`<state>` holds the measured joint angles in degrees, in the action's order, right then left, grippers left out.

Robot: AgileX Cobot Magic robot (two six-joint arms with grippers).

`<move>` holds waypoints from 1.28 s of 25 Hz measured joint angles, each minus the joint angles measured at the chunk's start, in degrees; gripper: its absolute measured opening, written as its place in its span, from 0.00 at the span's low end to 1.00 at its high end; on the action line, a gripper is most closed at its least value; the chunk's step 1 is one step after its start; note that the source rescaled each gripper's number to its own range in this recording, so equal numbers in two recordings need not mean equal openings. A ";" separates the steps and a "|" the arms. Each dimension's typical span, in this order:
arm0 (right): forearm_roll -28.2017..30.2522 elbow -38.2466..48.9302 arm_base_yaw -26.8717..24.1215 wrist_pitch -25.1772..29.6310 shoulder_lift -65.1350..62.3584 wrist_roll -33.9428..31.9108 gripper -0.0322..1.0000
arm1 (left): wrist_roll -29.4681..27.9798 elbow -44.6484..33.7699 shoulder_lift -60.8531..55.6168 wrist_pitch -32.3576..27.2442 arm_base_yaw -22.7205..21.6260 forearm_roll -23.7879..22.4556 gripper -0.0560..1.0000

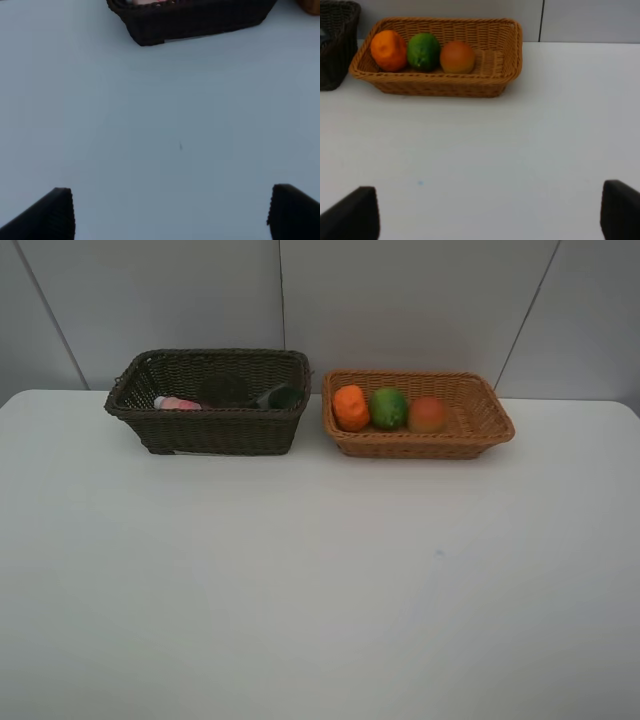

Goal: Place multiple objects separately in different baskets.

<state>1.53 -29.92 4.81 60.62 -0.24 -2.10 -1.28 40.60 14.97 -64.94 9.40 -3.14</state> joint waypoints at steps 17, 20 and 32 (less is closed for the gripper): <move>0.00 0.00 0.00 0.00 0.00 0.00 0.94 | 0.02 -11.56 -15.32 3.91 0.00 2.24 1.00; 0.00 0.00 0.00 0.00 0.00 0.00 0.94 | 0.02 -11.56 -15.32 3.91 0.00 2.24 1.00; 0.00 0.00 0.00 0.00 0.00 0.00 0.94 | 0.63 -11.56 -15.32 3.91 -2.67 1.75 1.00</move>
<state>1.53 -29.92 4.81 60.62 -0.24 -2.10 -0.66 29.04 -0.34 -61.03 6.73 -1.38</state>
